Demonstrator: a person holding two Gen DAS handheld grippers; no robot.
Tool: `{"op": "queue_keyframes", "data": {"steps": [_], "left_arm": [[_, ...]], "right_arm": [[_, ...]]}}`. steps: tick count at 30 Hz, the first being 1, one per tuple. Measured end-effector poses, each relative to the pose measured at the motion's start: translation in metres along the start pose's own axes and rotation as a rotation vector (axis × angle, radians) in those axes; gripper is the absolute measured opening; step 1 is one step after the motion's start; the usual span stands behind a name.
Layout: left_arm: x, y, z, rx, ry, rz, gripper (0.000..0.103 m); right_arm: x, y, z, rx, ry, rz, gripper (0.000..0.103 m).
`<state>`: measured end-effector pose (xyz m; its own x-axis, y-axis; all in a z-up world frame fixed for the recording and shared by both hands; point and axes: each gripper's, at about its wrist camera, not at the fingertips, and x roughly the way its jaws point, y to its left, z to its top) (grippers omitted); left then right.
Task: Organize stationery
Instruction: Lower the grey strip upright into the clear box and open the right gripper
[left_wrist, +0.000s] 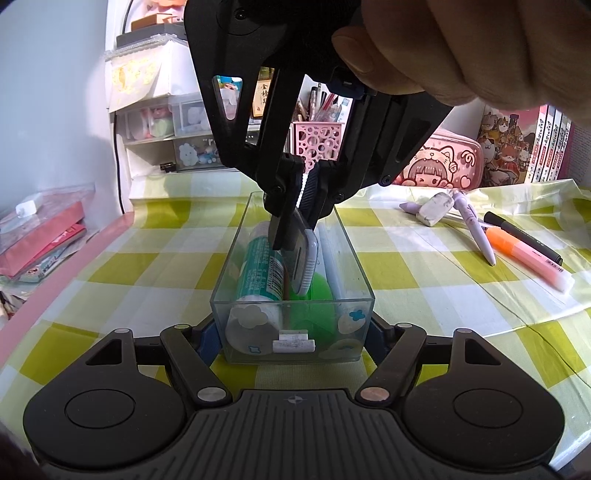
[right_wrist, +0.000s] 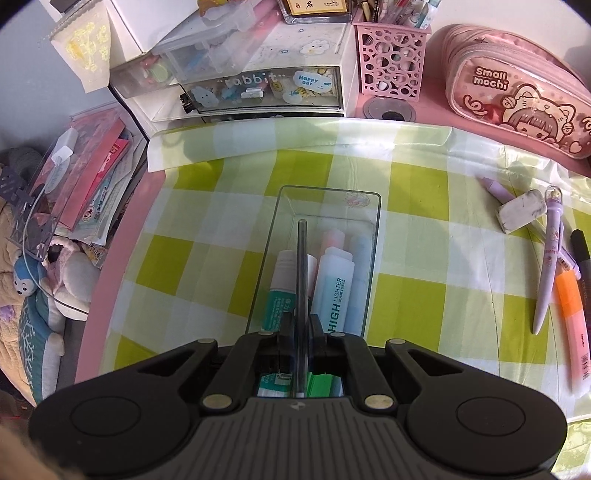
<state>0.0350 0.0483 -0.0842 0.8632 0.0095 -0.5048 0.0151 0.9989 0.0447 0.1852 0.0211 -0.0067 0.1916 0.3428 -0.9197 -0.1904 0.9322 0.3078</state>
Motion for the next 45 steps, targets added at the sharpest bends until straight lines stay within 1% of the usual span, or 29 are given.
{"op": "queue_keyframes", "data": {"steps": [2,4,11,13,17,21,25,29,31,34,41,43,45], "left_arm": [[-0.001,-0.001,0.0,0.011,-0.006,-0.003,0.073],[-0.002,-0.003,-0.001,0.027,-0.013,-0.003,0.073],[-0.002,-0.001,-0.002,0.028,-0.011,-0.015,0.073],[-0.002,-0.001,-0.002,0.031,-0.011,-0.016,0.074],[-0.002,-0.001,-0.002,0.033,-0.011,-0.015,0.074],[-0.002,-0.001,-0.002,0.031,-0.01,-0.017,0.074],[-0.002,-0.002,-0.002,0.033,-0.011,-0.014,0.074],[-0.002,-0.002,-0.002,0.032,-0.011,-0.016,0.074],[-0.002,-0.002,-0.002,0.032,-0.011,-0.015,0.074],[-0.001,-0.001,-0.002,0.033,-0.011,-0.017,0.074],[-0.001,-0.001,-0.002,0.033,-0.011,-0.016,0.074],[-0.001,-0.001,-0.002,0.033,-0.011,-0.016,0.074],[-0.002,-0.001,-0.002,0.033,-0.011,-0.016,0.074]], "right_arm": [[0.0,0.004,-0.001,-0.031,0.032,0.018,0.0],[0.0,0.006,-0.004,-0.047,0.039,0.015,0.0],[-0.002,0.002,-0.003,-0.101,0.025,0.022,0.0],[-0.004,0.001,-0.006,-0.111,0.036,0.043,0.0],[-0.004,0.001,-0.011,-0.129,0.056,0.037,0.0],[-0.012,-0.004,-0.01,-0.123,0.02,0.06,0.0],[-0.017,0.001,-0.012,-0.169,-0.015,0.062,0.0],[-0.016,0.013,-0.017,-0.246,-0.05,0.026,0.0],[-0.009,0.017,-0.019,-0.289,-0.049,-0.001,0.0],[-0.005,0.018,-0.019,-0.31,-0.04,-0.01,0.0],[-0.016,0.008,-0.022,-0.31,-0.032,0.064,0.0],[-0.023,0.004,-0.022,-0.298,-0.052,0.102,0.0],[-0.033,-0.004,-0.022,-0.279,-0.093,0.142,0.0]]}}
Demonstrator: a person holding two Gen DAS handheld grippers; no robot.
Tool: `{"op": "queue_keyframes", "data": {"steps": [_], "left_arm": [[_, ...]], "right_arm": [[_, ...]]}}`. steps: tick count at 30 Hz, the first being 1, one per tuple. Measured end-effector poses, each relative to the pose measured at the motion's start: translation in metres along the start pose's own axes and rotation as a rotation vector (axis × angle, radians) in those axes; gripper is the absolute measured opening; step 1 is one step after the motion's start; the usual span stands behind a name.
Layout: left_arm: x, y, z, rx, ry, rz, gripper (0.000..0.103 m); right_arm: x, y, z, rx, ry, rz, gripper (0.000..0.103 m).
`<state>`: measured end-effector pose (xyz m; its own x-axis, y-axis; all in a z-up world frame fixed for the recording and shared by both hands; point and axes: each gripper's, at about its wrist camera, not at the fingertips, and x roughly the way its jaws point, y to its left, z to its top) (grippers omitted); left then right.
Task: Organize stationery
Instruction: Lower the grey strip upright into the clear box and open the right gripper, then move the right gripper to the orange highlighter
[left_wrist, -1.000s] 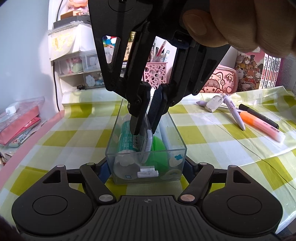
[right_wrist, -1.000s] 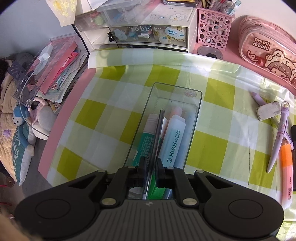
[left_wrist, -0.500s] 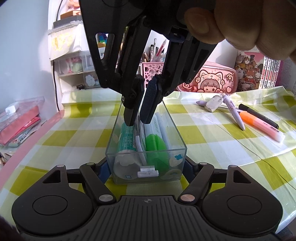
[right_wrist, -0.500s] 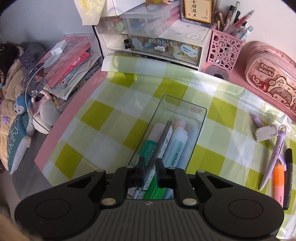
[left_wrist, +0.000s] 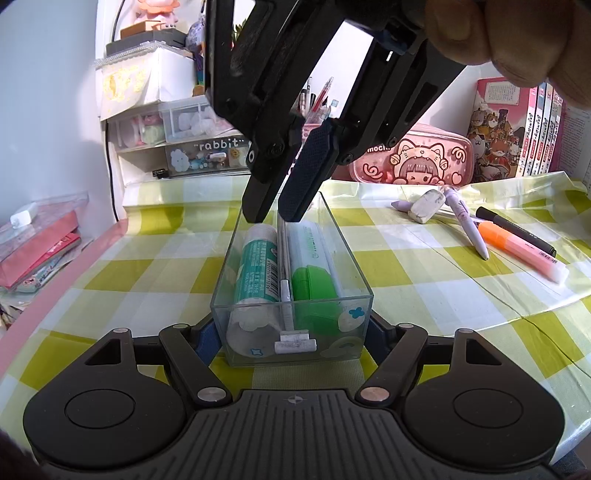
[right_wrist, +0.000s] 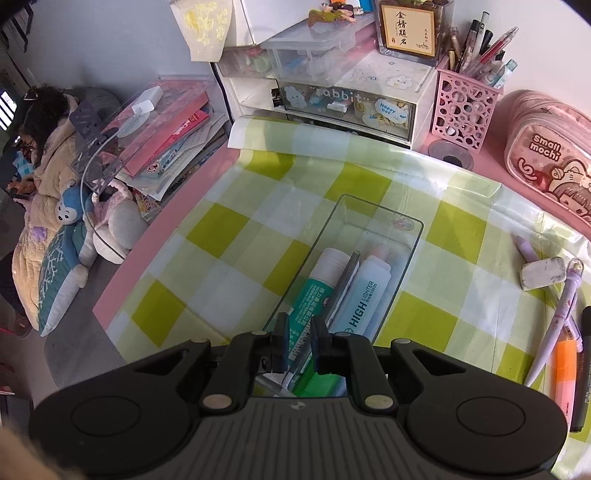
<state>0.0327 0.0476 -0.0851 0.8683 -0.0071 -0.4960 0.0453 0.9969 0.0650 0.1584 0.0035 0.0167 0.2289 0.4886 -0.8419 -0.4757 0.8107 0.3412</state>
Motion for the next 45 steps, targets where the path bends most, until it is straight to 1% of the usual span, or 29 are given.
{"op": "queue_keyframes", "data": {"steps": [3,5,8,9,11,14,17,22,24,26,28,31,34,36,37,38,39,41,43,45], "left_arm": [[0.0,0.0,0.0,0.0,0.0,0.0,0.074],[0.0,0.0,0.0,0.0,0.0,0.0,0.074],[0.0,0.0,0.0,-0.003,0.0,0.0,0.074],[0.0,0.001,0.0,-0.006,0.0,0.0,0.074],[0.0,0.001,0.0,-0.017,0.003,-0.001,0.073],[0.0,0.002,0.0,-0.035,0.008,-0.003,0.073],[0.0,0.001,0.0,-0.045,0.01,0.0,0.073],[0.0,0.001,0.0,-0.061,0.011,0.004,0.073],[0.0,0.001,0.0,-0.064,0.011,0.005,0.073],[0.0,0.001,0.0,-0.066,0.009,0.007,0.073],[0.0,0.001,0.0,-0.069,0.011,0.007,0.073],[-0.001,0.002,0.0,-0.072,0.013,0.006,0.073],[-0.001,0.003,0.0,-0.071,0.012,0.005,0.073],[-0.001,0.003,0.0,-0.07,0.012,0.004,0.073],[-0.001,0.003,0.0,-0.069,0.012,0.003,0.073],[-0.001,0.003,0.0,-0.069,0.011,0.002,0.073],[-0.001,0.003,-0.001,-0.068,0.011,0.002,0.073],[-0.001,0.004,0.0,-0.069,0.013,0.0,0.073],[-0.001,0.004,0.0,-0.069,0.014,0.0,0.073],[-0.001,0.004,0.0,-0.069,0.014,0.0,0.073]], "right_arm": [[-0.019,-0.016,-0.005,0.049,-0.088,0.012,0.0],[-0.03,-0.029,-0.012,0.085,-0.153,0.0,0.0],[-0.045,-0.054,-0.026,0.137,-0.264,-0.079,0.0],[-0.05,-0.065,-0.032,0.166,-0.297,-0.122,0.0],[-0.055,-0.088,-0.042,0.225,-0.336,-0.192,0.0],[-0.061,-0.123,-0.059,0.317,-0.356,-0.239,0.0],[-0.062,-0.151,-0.076,0.376,-0.36,-0.29,0.0],[-0.058,-0.185,-0.1,0.47,-0.368,-0.328,0.0],[-0.058,-0.193,-0.107,0.49,-0.363,-0.344,0.0],[-0.055,-0.191,-0.111,0.454,-0.348,-0.357,0.0],[-0.052,-0.183,-0.111,0.386,-0.331,-0.369,0.0],[-0.047,-0.167,-0.112,0.273,-0.315,-0.439,0.0],[-0.037,-0.147,-0.119,0.123,-0.278,-0.505,0.0],[-0.03,-0.137,-0.127,0.042,-0.255,-0.53,0.0],[-0.027,-0.133,-0.131,0.006,-0.255,-0.544,0.002],[-0.026,-0.131,-0.134,-0.019,-0.253,-0.558,0.01],[-0.023,-0.13,-0.136,-0.042,-0.246,-0.572,0.014],[-0.019,-0.131,-0.136,-0.052,-0.24,-0.606,0.013],[-0.019,-0.137,-0.135,-0.012,-0.253,-0.595,0.006],[-0.021,-0.141,-0.135,0.024,-0.272,-0.575,0.005]]}}
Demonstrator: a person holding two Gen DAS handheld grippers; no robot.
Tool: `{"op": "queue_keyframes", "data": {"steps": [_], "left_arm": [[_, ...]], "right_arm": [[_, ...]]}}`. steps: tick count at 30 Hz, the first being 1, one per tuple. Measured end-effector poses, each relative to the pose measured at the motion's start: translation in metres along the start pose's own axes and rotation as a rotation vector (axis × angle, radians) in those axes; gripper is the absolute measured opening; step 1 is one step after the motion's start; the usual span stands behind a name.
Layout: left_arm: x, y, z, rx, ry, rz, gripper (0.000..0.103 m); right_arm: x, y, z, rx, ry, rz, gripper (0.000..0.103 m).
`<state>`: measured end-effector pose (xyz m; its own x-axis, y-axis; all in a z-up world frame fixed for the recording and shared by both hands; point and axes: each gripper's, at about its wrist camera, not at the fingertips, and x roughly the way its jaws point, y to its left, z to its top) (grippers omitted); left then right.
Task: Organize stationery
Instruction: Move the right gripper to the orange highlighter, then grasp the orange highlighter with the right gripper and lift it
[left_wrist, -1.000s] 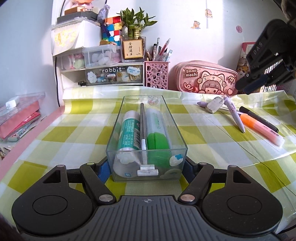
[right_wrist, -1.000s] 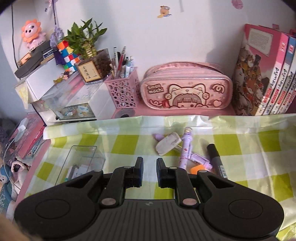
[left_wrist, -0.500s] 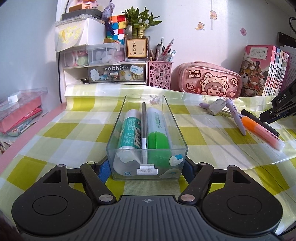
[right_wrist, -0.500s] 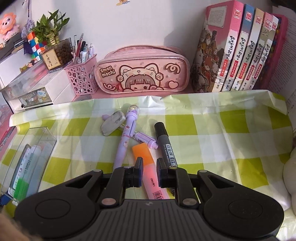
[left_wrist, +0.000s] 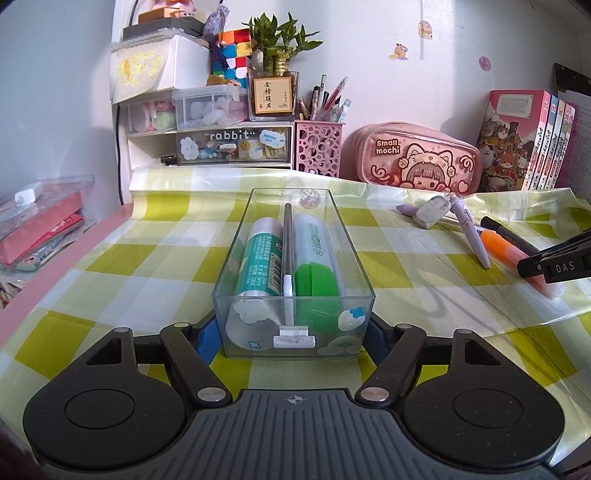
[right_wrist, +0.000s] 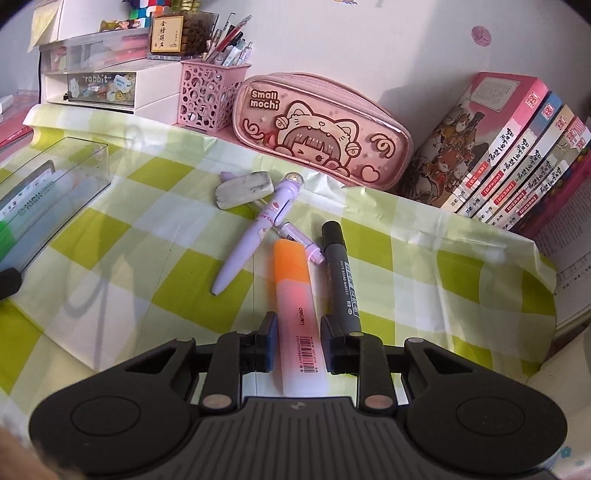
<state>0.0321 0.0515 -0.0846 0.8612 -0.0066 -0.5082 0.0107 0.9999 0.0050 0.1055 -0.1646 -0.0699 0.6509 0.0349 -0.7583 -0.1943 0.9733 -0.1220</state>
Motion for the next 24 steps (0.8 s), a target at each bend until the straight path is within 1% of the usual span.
{"op": "queue_keyframes", "data": {"steps": [2,6,9,11,17,19,22,24], "left_arm": [[0.0,0.0,0.0,0.0,-0.001,0.001,0.073],[0.0,-0.001,-0.001,0.001,-0.001,0.002,0.073],[0.0,-0.001,-0.001,0.001,-0.001,0.002,0.073],[0.0,-0.001,0.0,0.0,-0.001,0.002,0.073],[0.0,-0.001,-0.001,0.0,-0.001,0.002,0.073],[0.0,-0.001,0.0,0.001,-0.001,0.002,0.073],[0.0,-0.001,0.0,0.001,-0.001,0.002,0.073],[0.0,-0.001,0.0,0.001,-0.002,0.003,0.073]], "right_arm": [[-0.002,-0.004,0.0,0.055,-0.003,0.043,0.005],[-0.002,-0.024,0.001,0.249,0.022,0.151,0.005],[-0.002,-0.03,-0.001,0.34,0.034,0.194,0.005],[-0.001,-0.036,-0.002,0.419,0.05,0.254,0.005],[0.005,-0.056,-0.018,0.671,0.063,0.379,0.005],[0.004,-0.059,-0.023,0.73,0.054,0.39,0.005],[-0.002,-0.061,-0.025,0.769,0.027,0.366,0.005],[-0.007,-0.062,-0.025,0.79,0.01,0.375,0.005]]}}
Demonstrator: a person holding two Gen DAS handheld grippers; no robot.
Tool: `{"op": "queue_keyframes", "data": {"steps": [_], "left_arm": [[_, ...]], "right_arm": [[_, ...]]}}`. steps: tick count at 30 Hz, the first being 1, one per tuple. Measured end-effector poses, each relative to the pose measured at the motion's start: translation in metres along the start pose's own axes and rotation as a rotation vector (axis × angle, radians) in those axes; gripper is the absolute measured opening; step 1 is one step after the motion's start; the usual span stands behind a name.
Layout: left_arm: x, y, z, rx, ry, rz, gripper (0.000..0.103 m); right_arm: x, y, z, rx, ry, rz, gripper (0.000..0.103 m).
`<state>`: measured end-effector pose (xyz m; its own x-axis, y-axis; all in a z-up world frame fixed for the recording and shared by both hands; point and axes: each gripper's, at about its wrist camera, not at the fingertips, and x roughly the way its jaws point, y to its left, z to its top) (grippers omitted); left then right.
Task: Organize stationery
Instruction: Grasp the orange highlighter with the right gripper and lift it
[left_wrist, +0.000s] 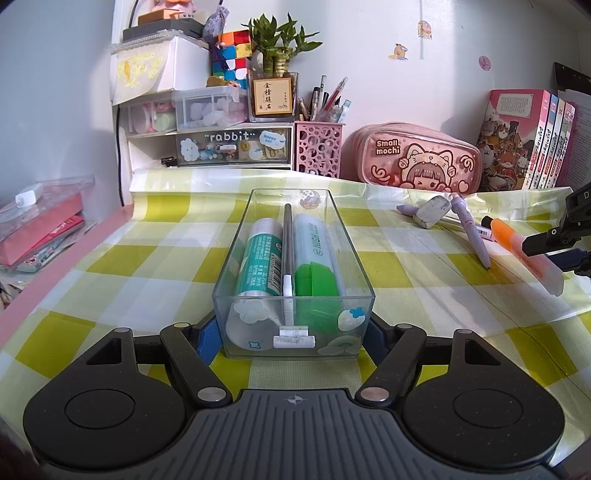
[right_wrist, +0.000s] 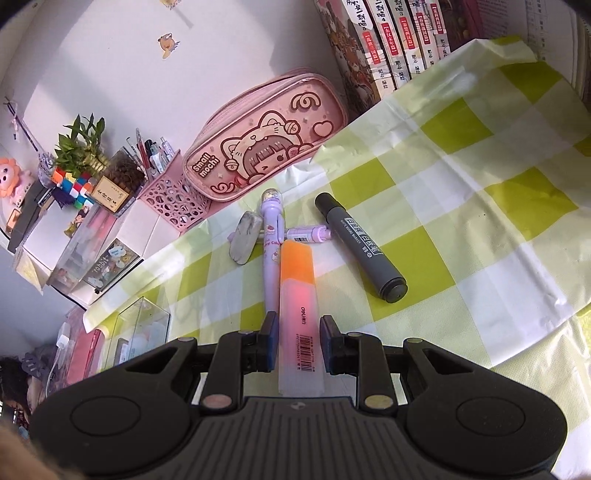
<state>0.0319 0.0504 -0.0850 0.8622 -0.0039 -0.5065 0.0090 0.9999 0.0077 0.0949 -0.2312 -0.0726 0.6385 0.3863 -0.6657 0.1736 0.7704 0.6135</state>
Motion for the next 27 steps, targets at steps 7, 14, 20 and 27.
{"op": "queue_keyframes", "data": {"steps": [7,14,20,27], "left_arm": [[0.0,-0.001,0.0,0.0,-0.002,0.002,0.073],[0.0,-0.001,0.001,0.002,-0.002,0.008,0.072],[0.0,-0.001,0.001,0.003,-0.003,0.008,0.073],[0.0,-0.002,0.001,0.002,-0.003,0.009,0.073]], "right_arm": [[-0.01,0.007,-0.004,0.033,-0.035,0.053,0.005],[-0.01,0.014,-0.006,0.025,-0.029,0.09,0.005],[-0.011,0.022,-0.007,0.015,-0.019,0.121,0.005],[-0.009,0.041,-0.016,0.001,0.012,0.172,0.005]]}}
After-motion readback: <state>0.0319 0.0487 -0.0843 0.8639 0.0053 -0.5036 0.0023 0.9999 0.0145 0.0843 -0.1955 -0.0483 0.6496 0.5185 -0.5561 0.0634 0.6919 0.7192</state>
